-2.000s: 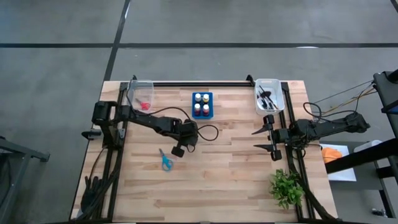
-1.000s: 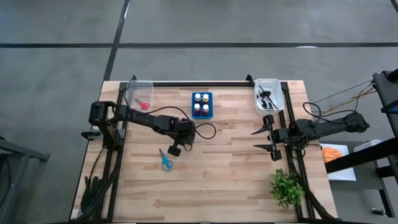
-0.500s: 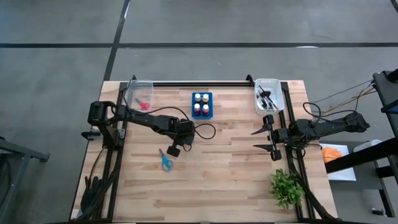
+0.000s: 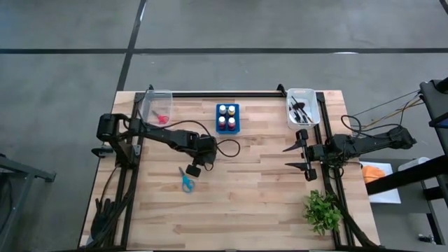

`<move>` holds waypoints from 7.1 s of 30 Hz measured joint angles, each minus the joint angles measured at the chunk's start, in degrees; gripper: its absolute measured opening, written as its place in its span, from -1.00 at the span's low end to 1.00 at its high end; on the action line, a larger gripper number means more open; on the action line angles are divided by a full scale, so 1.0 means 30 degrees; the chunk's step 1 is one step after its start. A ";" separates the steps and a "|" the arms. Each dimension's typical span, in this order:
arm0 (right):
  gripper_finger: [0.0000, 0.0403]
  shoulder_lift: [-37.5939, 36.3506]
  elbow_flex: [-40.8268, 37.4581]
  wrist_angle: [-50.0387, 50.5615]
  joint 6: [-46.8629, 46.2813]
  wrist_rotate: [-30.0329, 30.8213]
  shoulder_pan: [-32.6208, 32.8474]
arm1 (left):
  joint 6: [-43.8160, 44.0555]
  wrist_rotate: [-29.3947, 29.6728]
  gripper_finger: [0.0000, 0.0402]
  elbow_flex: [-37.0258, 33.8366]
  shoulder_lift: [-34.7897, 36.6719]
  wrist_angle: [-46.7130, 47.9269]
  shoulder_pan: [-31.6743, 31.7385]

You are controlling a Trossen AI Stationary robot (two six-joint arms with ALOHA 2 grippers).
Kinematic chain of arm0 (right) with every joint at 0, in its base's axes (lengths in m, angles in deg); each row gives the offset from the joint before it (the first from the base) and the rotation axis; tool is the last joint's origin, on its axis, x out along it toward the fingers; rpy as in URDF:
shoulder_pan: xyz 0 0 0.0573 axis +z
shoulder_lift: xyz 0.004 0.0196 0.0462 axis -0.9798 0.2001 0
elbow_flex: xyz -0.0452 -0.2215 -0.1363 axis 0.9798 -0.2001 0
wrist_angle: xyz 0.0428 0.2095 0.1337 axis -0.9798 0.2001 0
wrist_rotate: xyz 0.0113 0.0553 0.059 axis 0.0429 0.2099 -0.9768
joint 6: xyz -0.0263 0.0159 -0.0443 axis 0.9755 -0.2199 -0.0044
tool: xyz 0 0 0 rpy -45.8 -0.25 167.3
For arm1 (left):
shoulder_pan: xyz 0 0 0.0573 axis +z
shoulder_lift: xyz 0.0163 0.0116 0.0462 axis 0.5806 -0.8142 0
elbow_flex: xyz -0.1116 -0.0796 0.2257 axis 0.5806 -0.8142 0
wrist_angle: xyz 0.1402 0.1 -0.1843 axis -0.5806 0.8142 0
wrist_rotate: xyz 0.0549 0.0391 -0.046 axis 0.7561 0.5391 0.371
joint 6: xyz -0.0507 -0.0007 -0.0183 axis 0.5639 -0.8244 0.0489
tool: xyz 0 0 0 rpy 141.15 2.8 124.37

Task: Pick & Place Paint Supplies
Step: Put the green scissors into the transparent bin

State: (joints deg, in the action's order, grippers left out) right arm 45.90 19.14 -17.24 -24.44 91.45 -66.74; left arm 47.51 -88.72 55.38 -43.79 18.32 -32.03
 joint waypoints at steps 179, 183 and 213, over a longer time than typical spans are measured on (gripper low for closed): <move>0.12 0.0350 -0.0146 0.0423 -0.0149 0.0021 -0.0005 | 0.1496 0.0190 -0.72 -0.2729 0.1530 -0.2219 0.0839; 0.12 0.0350 -0.0146 0.0423 -0.0150 0.0010 0.0001 | 0.1504 -0.0195 -0.72 -0.2729 0.1530 -0.2245 0.1324; 0.12 0.0372 -0.0226 0.0423 -0.0297 0.0006 0.0001 | 0.3139 0.5143 -0.99 -0.2924 0.6464 0.2031 0.2462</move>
State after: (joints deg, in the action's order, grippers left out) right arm 47.01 18.46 -15.97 -25.33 91.47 -66.73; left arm 56.93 -73.29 46.60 -24.39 24.42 -24.64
